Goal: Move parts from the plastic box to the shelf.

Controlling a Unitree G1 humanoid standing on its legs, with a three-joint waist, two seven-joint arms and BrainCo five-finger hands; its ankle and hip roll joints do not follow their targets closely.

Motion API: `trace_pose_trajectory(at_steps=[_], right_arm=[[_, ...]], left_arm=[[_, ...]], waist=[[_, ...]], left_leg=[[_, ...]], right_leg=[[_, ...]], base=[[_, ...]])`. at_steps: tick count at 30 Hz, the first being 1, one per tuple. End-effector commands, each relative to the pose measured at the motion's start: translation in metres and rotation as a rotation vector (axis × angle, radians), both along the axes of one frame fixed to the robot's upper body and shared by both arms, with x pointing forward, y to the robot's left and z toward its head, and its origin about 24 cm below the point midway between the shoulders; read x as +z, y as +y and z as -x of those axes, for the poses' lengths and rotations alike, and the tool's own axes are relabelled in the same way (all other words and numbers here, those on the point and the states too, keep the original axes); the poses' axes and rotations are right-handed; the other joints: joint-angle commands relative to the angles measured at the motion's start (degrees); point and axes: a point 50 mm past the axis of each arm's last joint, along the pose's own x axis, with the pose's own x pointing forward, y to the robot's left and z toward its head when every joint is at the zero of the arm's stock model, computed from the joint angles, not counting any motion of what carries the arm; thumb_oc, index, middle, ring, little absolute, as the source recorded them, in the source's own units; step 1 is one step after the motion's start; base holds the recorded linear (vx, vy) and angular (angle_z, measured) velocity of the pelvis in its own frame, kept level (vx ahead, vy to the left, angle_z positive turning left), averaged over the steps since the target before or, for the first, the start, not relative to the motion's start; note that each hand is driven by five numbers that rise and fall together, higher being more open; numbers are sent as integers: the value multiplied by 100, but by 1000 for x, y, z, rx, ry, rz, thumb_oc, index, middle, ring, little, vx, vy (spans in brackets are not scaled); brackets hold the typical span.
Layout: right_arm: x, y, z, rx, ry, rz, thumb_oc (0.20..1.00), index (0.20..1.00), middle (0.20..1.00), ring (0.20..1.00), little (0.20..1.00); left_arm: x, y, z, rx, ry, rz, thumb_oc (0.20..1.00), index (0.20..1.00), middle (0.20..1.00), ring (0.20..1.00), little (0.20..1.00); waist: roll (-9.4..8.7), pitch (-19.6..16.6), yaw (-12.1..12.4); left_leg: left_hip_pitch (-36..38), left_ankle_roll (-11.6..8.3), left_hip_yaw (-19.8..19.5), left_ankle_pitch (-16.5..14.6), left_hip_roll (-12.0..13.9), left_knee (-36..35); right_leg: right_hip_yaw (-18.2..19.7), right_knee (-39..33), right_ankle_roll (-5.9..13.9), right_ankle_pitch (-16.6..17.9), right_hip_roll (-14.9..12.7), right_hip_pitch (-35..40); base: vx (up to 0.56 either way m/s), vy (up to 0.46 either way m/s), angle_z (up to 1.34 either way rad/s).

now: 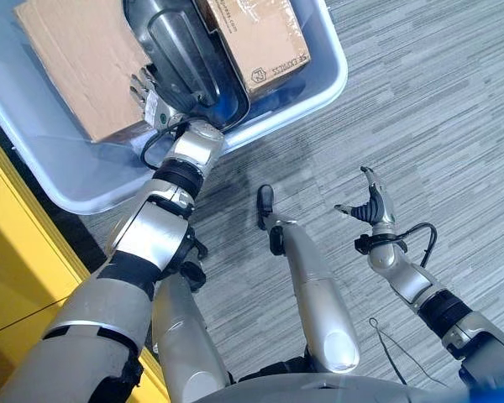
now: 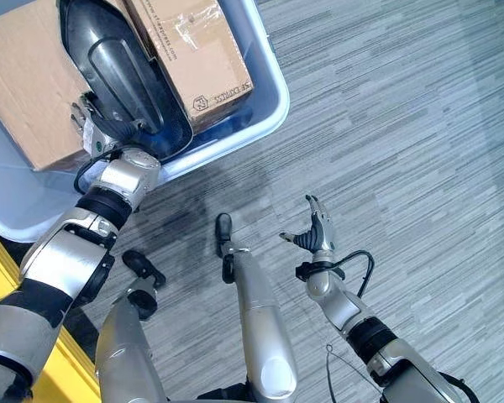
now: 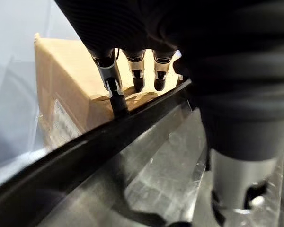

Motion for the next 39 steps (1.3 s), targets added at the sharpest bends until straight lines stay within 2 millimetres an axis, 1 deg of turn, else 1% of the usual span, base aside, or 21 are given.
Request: trace_pose_trajectory(at_steps=[1,2,3,4,5,6,7,8,10,11,13,20,23,25,28,32,34,38,39], right_arm=[[15,-8,0,-28,-79,-14,1000,1000,1000,1000,1000],[14,-8,1,-30,-79,-14,1000,1000,1000,1000,1000],[14,-7,2,-29,-82,-11,1000,1000,1000,1000,1000],[14,-7,2,-32,-83,-12,1000,1000,1000,1000,1000],[13,-7,3,-38,-88,-9,1000,1000,1000,1000,1000],[12,-8,4,-41,-85,-10,1000,1000,1000,1000,1000],[11,-8,4,-45,-81,-11,1000,1000,1000,1000,1000],[10,-8,5,-50,-80,-11,1000,1000,1000,1000,1000],[11,-9,6,-66,-92,-25,1000,1000,1000,1000,1000],[11,-9,5,-63,-94,-26,1000,1000,1000,1000,1000],[10,-7,5,-52,-89,-23,1000,1000,1000,1000,1000],[3,-5,7,-67,-62,-35,1000,1000,1000,1000,1000],[-1,-1,7,-54,-56,-37,1000,1000,1000,1000,1000],[-1,-1,8,-53,-56,-38,1000,1000,1000,1000,1000],[-2,0,9,-49,-56,-39,1000,1000,1000,1000,1000],[-3,0,12,-37,-57,-29,1000,1000,1000,1000,1000],[-6,-1,15,-34,-59,-16,1000,1000,1000,1000,1000],[-8,-1,18,-22,-61,3,1000,1000,1000,1000,1000],[-9,-2,20,-16,-61,9,1000,1000,1000,1000,1000]], left_arm=[[-155,-19,45,-47,576,370,1000,1000,1000,1000,1000],[-158,-20,46,-49,582,398,1000,1000,1000,1000,1000],[-158,-19,46,-38,550,431,470,470,470,470,470],[-158,-19,45,-47,539,461,200,200,200,200,200],[-159,-20,45,-41,515,521,200,200,200,200,200],[-160,-20,46,-21,496,538,200,200,200,200,200],[-160,-20,46,-24,501,532,200,200,200,200,200],[-162,-21,47,-55,537,472,200,200,200,200,200],[-166,-19,51,-6,531,466,200,200,200,200,200],[-164,-15,51,14,521,449,200,200,200,200,200],[-162,-12,50,17,522,438,200,200,200,200,200],[-164,-2,54,98,516,438,200,200,200,200,200],[-159,4,52,121,468,447,200,200,200,200,200],[-159,4,52,119,458,448,200,200,200,200,200],[-156,4,49,107,395,437,200,200,200,200,200],[-137,1,37,27,216,396,200,200,200,200,200],[-129,-2,35,19,155,385,200,200,200,200,200],[-117,0,33,13,50,324,200,200,200,200,200],[-109,1,32,20,8,324,200,200,200,200,200]], waist=[[-90,313,-273],[-81,313,-274],[-78,313,-274],[-86,313,-279],[-91,313,-277],[-102,313,-278],[-111,313,-263],[-121,313,-248],[-144,313,-238],[-155,313,-233],[-152,313,-233],[-106,313,-187],[-128,313,-153],[-131,313,-146],[-135,313,-127],[-133,313,-116],[-88,313,-90],[-8,313,-19],[26,313,21]], left_leg=[[-325,-467,-229,131,633,792],[-354,-471,-236,133,638,811],[-404,-459,-251,107,634,833],[-417,-462,-255,105,632,837],[-491,-450,-283,78,628,903],[-543,-432,-294,32,623,941],[-585,-426,-317,15,617,970],[-647,-413,-341,-14,613,1006],[-707,-392,-355,-50,593,1041],[-751,-380,-375,-91,597,1084],[-791,-364,-377,-134,595,1114],[-840,-381,-381,-102,574,1061],[-840,-368,-405,-137,597,1091],[-838,-369,-406,-135,607,1092],[-777,-368,-408,-118,617,1068],[-599,-348,-355,-126,659,1034],[-444,-338,-323,-115,656,989],[-158,-335,-252,-48,673,875],[12,-335,-219,-9,703,823]], right_leg=[[-514,82,346,317,-213,-59],[-506,81,335,311,-208,-88],[-508,93,330,314,-211,-139],[-511,77,328,324,-208,-150],[-500,92,321,327,-209,-207],[-504,101,327,330,-215,-236],[-512,97,332,335,-214,-246],[-530,114,339,350,-223,-283],[-545,132,343,357,-213,-315],[-557,156,346,354,-230,-340],[-555,168,353,358,-243,-368],[-558,84,369,397,-263,-381],[-583,86,378,386,-289,-343],[-588,91,376,381,-294,-338],[-599,72,374,367,-289,-263],[-610,100,357,284,-289,-113],[-606,88,354,242,-288,15],[-631,109,335,142,-295,251],[-654,132,320,68,-302,406]], base=[[11,-17,-7],[12,-35,-6],[7,-41,-4],[-1,-37,-2],[0,0,0],[-7,-30,5],[-7,-35,5],[-4,-34,4],[0,-4,2],[1,-4,6],[3,-11,5],[0,0,0],[0,0,0],[0,0,0],[0,0,0],[-9,47,2],[-13,70,2],[-14,86,3],[0,112,10]])
